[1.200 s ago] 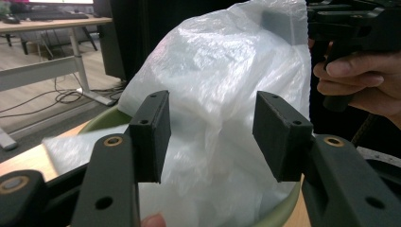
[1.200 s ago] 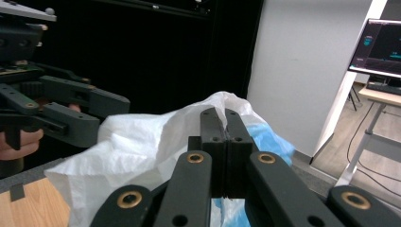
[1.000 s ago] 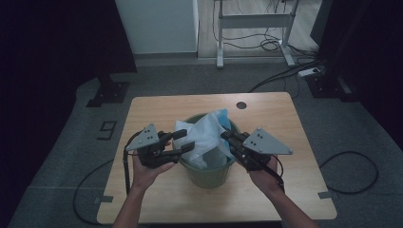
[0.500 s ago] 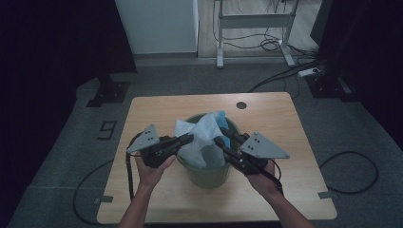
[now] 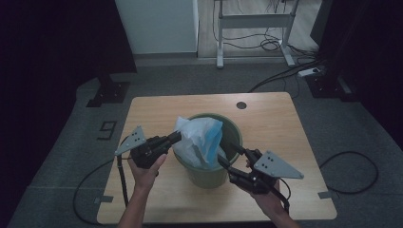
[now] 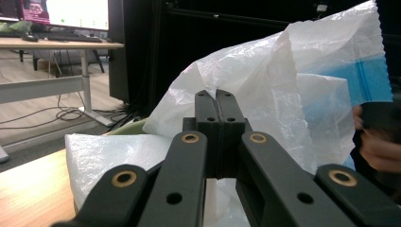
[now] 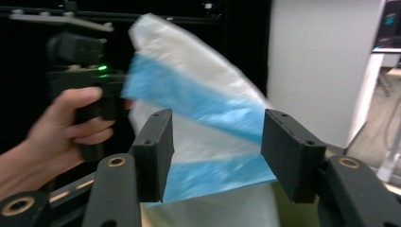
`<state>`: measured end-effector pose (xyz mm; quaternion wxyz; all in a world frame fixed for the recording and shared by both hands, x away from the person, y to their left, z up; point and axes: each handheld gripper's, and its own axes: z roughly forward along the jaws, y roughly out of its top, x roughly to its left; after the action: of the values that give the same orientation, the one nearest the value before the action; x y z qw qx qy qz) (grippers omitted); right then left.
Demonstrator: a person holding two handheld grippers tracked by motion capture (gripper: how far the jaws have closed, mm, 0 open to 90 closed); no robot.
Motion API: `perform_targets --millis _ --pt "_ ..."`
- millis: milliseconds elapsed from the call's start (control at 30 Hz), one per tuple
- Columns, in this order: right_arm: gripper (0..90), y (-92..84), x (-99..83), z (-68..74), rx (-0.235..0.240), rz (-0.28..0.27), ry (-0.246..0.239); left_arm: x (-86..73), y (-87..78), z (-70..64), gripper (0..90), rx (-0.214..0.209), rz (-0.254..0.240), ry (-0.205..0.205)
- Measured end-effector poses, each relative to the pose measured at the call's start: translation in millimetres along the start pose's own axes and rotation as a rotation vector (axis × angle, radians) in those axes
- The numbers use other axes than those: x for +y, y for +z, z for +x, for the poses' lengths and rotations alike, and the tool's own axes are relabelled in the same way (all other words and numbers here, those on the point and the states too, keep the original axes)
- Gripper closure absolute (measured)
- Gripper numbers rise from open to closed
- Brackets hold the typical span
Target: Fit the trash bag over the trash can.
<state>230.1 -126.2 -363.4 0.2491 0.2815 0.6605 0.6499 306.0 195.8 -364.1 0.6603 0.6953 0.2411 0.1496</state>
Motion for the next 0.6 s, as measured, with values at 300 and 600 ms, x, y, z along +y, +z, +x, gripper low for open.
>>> perform_targets --millis 300,600 --pt "42.5 11.8 -19.6 16.6 0.038 0.067 0.003 4.4 7.5 -1.3 90.0 0.020 0.009 -0.009" --pt "89.0 26.4 -26.8 2.0 -0.021 0.102 -0.039 5.8 7.4 -0.4 90.0 0.003 0.003 -0.011"
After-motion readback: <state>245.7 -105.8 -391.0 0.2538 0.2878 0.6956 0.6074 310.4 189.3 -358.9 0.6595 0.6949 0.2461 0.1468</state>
